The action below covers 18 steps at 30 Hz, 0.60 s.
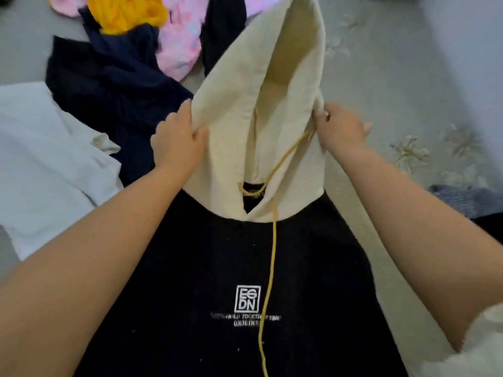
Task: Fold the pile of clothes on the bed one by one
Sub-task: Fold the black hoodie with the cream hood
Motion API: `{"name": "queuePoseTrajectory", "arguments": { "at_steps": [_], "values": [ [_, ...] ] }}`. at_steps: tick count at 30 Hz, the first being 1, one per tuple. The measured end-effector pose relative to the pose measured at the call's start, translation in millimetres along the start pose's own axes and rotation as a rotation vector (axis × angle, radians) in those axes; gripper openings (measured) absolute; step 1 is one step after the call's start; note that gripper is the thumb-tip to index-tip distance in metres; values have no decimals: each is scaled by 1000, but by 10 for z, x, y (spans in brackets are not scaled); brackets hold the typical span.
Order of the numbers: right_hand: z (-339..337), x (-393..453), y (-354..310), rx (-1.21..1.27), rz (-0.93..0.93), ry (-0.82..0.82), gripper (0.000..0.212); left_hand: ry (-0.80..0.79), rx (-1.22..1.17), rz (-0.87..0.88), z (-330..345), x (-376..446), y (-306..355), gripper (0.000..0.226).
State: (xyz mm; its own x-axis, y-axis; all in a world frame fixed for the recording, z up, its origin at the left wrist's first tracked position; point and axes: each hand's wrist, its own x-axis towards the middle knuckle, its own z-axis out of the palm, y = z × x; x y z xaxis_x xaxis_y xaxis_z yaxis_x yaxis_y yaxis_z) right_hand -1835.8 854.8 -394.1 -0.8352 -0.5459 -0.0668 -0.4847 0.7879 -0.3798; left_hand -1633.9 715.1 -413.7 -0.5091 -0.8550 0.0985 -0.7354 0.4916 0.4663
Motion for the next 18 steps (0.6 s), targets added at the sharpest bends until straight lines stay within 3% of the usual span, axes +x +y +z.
{"name": "queuePoseTrajectory", "arguments": {
  "at_steps": [2, 3, 5, 9, 11, 13, 15, 18],
  "values": [
    [199, -6, 28, -92, 136, -146, 35, -181, 138, -221, 147, 24, 33, 62],
    [334, -78, 97, -122, 184, -232, 38, -227, 182, -250, 240, -57, 30, 64],
    [597, -343, 315, -147, 187, -361, 39, -252, 233, -151, 449, -350, -10, 59],
    [842, -1107, 1052, -185, 109, -313, 45, -320, 179, 216, 861, -1164, -132, 51],
    [864, -1504, 1490, -269, 183, -357, 54, -377, 152, 347, 1058, -1564, -175, 50],
    [841, -1781, 1778, -253, 274, -434, 56, -488, 181, 340, 1187, -1810, -230, 54],
    [828, -1923, 1925, -166, 302, -503, 43, -605, 220, 240, 1359, -1970, -308, 64],
    [728, -1800, 2025, -176, 250, -487, 30, -624, 293, 221, 1530, -2055, -372, 73]
  ]
}}
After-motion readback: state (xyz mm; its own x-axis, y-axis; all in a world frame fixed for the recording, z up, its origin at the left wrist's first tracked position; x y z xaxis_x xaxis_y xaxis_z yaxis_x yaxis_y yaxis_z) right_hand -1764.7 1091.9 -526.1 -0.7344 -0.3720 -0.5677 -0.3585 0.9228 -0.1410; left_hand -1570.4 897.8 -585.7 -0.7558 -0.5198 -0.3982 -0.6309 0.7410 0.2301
